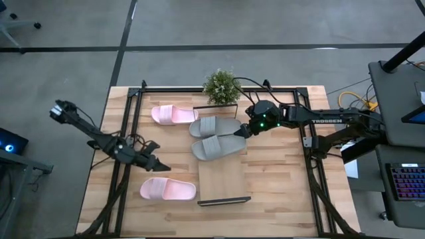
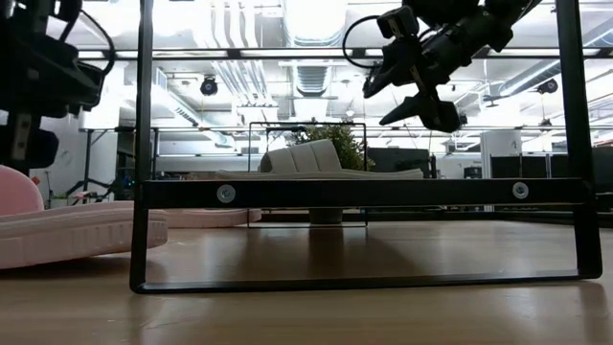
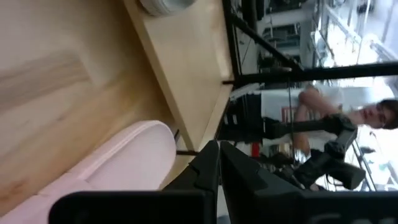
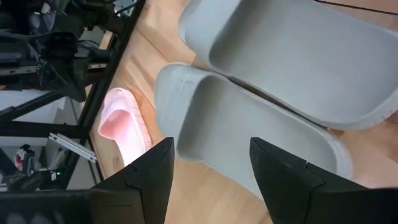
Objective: Pick and place slides into the shelf
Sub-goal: Put the bottom pink slide on the shelf
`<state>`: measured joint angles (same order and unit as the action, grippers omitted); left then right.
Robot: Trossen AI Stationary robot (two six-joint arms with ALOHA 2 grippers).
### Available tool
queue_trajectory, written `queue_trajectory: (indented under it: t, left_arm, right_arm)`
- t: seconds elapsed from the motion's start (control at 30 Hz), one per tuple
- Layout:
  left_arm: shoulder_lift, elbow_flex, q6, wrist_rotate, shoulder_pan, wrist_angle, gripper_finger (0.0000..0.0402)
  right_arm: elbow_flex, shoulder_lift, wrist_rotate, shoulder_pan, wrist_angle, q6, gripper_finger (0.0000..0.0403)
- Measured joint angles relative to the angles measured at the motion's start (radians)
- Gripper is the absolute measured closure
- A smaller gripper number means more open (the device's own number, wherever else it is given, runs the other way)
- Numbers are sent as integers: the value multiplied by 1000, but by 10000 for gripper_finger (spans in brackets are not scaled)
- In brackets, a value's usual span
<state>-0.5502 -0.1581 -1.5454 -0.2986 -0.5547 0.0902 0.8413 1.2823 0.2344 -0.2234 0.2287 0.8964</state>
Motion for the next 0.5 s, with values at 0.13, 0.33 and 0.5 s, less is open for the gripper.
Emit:
queue_trajectory:
  t: [0.13,0.33,0.5]
  left_arm:
    - [-16,1,-28,-53,-54,-12,402]
    - [-18,1,-78,-94,-122,-43,402]
    - [-15,1,-125,-130,-168,-81,402]
  right_arm:
    - [0,0,1,0,0,-1,202]
    - [0,0,5,0,0,-5,202]
    - [0,0,9,0,0,-7,202]
